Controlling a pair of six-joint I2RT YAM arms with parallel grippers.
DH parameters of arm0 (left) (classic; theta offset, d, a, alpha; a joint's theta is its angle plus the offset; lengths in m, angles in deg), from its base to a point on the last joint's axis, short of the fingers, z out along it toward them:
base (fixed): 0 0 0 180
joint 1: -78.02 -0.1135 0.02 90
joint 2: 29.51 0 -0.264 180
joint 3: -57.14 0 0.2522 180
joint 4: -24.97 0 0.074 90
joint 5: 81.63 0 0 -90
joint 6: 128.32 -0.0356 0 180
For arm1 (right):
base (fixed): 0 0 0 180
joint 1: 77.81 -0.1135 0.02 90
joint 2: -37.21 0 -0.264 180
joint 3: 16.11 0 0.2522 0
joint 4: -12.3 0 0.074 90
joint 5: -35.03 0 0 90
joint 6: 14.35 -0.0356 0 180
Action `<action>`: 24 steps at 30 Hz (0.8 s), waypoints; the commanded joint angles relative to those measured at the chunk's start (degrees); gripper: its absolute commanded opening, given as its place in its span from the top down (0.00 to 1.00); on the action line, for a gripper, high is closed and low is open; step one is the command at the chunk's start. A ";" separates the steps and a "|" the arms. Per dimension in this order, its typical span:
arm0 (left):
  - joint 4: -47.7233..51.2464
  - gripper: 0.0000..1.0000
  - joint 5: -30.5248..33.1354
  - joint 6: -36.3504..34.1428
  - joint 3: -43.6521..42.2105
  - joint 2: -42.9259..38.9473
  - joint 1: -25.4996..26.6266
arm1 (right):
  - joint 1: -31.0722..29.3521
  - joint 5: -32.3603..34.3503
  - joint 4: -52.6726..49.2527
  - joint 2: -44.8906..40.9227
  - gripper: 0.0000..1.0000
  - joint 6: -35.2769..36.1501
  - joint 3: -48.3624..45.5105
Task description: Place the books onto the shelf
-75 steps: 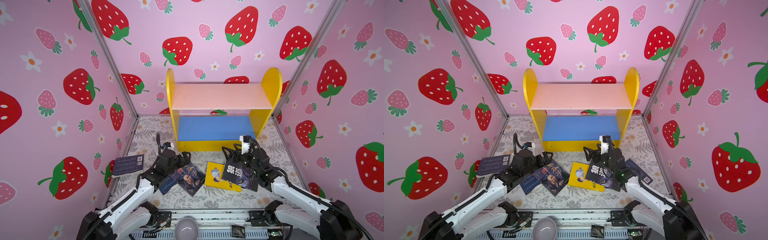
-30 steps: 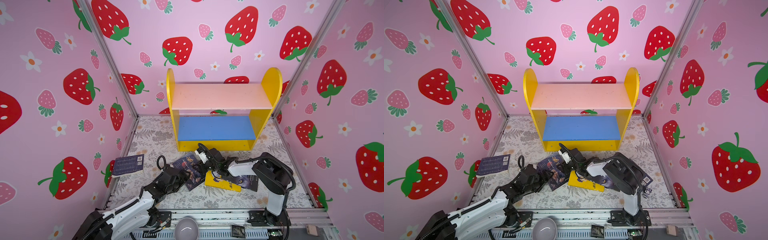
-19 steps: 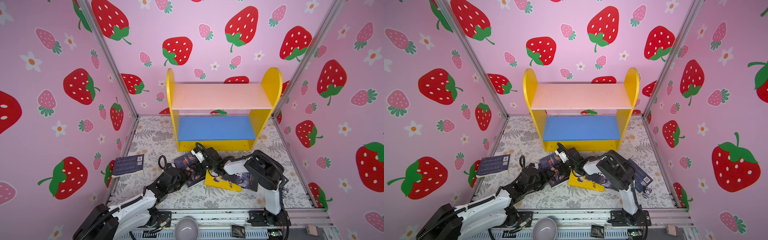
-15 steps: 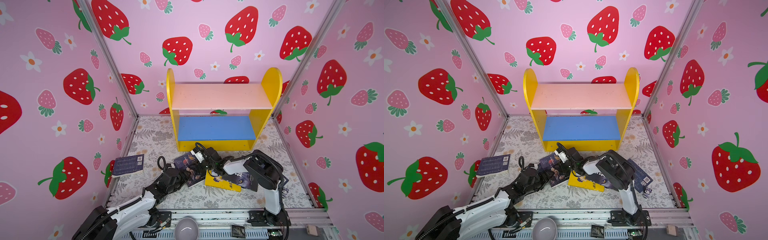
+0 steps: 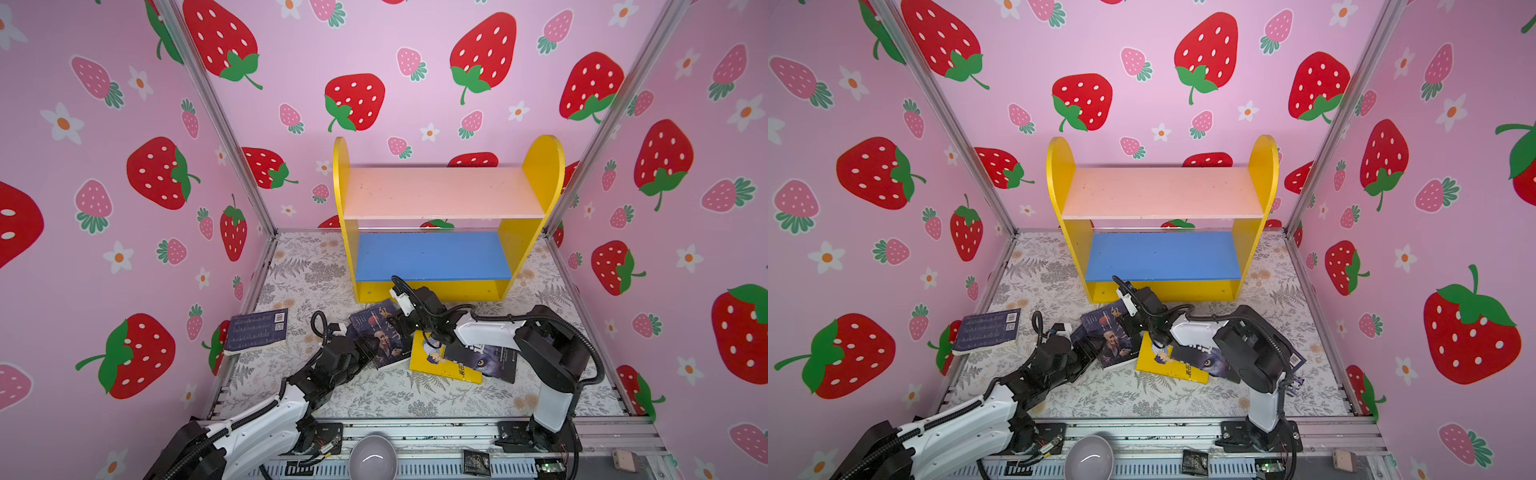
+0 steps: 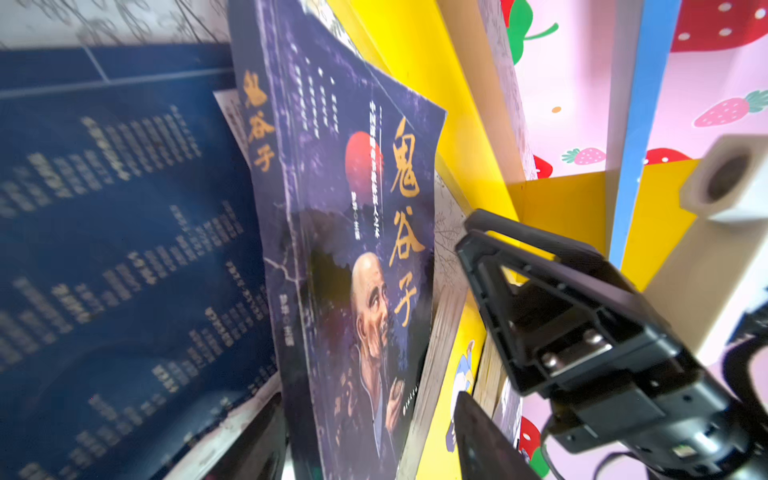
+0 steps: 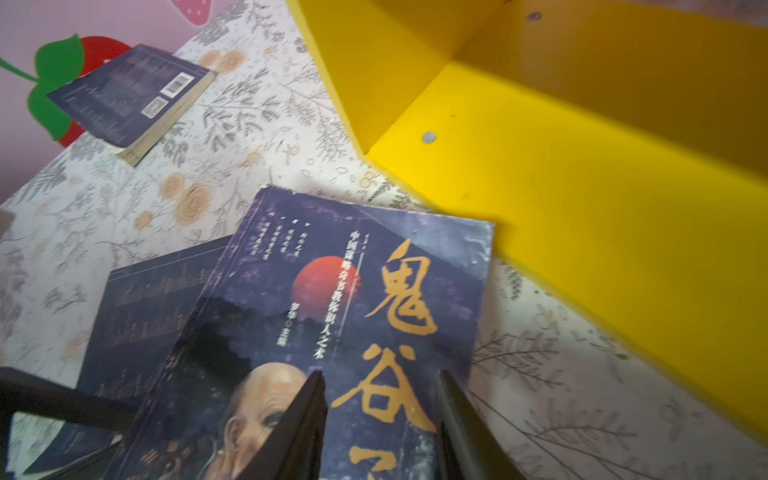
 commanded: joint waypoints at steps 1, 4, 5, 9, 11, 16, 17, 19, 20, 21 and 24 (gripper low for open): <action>-1.70 0.35 2.81 -2.40 3.38 1.71 -0.03 | 0.64 4.24 -4.05 2.70 0.58 0.73 0.79; -2.65 0.36 2.26 -3.12 4.33 4.75 -0.27 | 0.67 1.03 -2.87 6.23 0.62 -0.58 1.76; -3.24 0.36 1.95 -3.15 4.39 5.73 -0.36 | 0.66 -0.21 -2.67 7.18 0.63 -0.76 2.06; -7.06 0.40 0.53 -3.08 4.08 8.71 -0.62 | 0.65 -5.03 -1.51 10.24 0.68 -2.20 2.84; -8.97 0.42 -0.19 -3.73 4.00 9.45 -0.72 | 0.60 -8.86 -0.35 11.27 0.70 -2.40 2.70; -12.17 0.44 -3.11 -6.73 5.70 10.44 -1.07 | 0.47 -18.35 4.27 13.09 0.75 -3.03 2.42; -12.77 0.45 -3.57 -7.07 6.10 10.75 -1.07 | 0.35 -19.95 4.88 13.29 0.75 -2.92 2.43; -14.58 0.45 -4.15 -7.25 6.21 11.46 -1.20 | 0.08 -22.59 5.98 13.31 0.76 -2.75 2.41; -15.86 0.46 -4.39 -7.03 5.99 11.85 -1.28 | -0.02 -23.47 6.43 13.36 0.76 -2.67 2.35; -17.31 0.46 -4.50 -6.57 5.77 12.26 -1.42 | -0.18 -24.15 6.77 13.37 0.76 -2.66 2.27; -22.58 0.46 -5.03 -5.21 4.94 13.19 -1.60 | -0.39 -24.43 7.51 13.44 0.76 -3.12 1.85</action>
